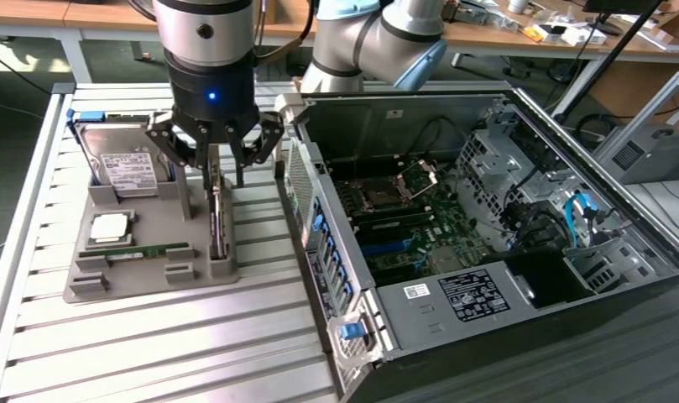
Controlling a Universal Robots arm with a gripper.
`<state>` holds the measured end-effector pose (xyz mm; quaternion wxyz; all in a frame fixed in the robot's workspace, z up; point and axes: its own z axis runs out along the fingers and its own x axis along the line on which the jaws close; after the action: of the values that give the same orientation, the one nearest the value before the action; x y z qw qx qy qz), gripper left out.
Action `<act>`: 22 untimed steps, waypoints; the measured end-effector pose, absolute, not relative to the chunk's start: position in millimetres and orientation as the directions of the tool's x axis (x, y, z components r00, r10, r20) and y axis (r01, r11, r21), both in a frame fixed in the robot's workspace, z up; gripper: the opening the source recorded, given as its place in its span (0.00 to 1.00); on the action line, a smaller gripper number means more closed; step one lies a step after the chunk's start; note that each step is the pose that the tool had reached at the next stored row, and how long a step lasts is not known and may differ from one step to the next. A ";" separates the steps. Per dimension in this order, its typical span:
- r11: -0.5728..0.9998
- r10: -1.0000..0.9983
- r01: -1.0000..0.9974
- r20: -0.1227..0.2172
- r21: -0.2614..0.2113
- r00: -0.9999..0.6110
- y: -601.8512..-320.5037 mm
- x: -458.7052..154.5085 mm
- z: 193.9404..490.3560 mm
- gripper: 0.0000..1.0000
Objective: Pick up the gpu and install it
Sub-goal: 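Pick up the gpu and move the gpu toward the slot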
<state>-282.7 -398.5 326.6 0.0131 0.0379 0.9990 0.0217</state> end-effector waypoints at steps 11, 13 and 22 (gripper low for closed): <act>0.996 0.076 0.075 -0.024 0.044 -0.997 -398.5 -282.7 323.9 0.43; 0.996 0.076 0.075 -0.024 0.044 -0.997 -398.5 -282.7 323.5 0.43; 0.996 0.076 0.075 -0.024 0.044 -0.997 -398.5 -282.7 321.2 0.43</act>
<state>-282.7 -398.5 321.2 0.0130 0.0379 0.9990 0.0217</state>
